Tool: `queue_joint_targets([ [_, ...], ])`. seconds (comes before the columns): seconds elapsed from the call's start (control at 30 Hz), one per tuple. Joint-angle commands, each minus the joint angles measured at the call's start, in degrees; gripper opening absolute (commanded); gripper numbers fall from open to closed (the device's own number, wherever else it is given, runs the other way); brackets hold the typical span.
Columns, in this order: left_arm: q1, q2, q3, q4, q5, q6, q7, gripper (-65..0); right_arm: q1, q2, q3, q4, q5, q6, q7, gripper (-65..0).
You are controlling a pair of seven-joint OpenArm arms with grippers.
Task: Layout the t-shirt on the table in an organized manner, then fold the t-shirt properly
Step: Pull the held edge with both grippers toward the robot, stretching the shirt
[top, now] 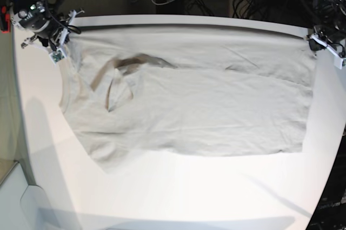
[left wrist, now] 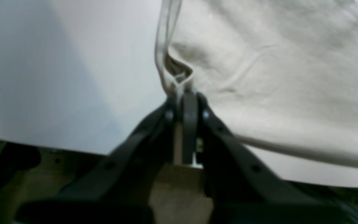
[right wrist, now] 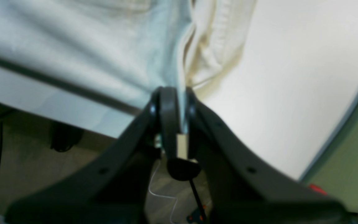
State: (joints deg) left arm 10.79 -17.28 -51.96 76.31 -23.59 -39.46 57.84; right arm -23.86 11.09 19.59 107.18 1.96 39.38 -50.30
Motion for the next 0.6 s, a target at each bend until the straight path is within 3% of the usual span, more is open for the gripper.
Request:
queue_joint_targets([
  [0.0,0.1,-1.0,-0.1,0.7,0.4,-0.1,0.0,-64.9,-0.1,0.6,0.5,0.7,0.0,0.6,0.8,-61.9],
  [0.2,-0.2,-1.1,-0.1,0.7,0.4,-0.1,0.0,-64.9,-0.2,0.6,0.5,0.7,0.0,0.6,0.6,-56.9],
  [0.43,0.2,-1.1,-0.3,0.7,0.1,-0.1,0.0,-64.9,-2.1,0.6,0.5,3.5,0.3,0.6,0.8,-43.2],
  [0.57,0.2,-1.1,-0.4,0.7,0.0,-0.1,0.1,-64.9,-2.2,0.6,0.5,4.6,0.2,0.6,0.8,-42.7],
])
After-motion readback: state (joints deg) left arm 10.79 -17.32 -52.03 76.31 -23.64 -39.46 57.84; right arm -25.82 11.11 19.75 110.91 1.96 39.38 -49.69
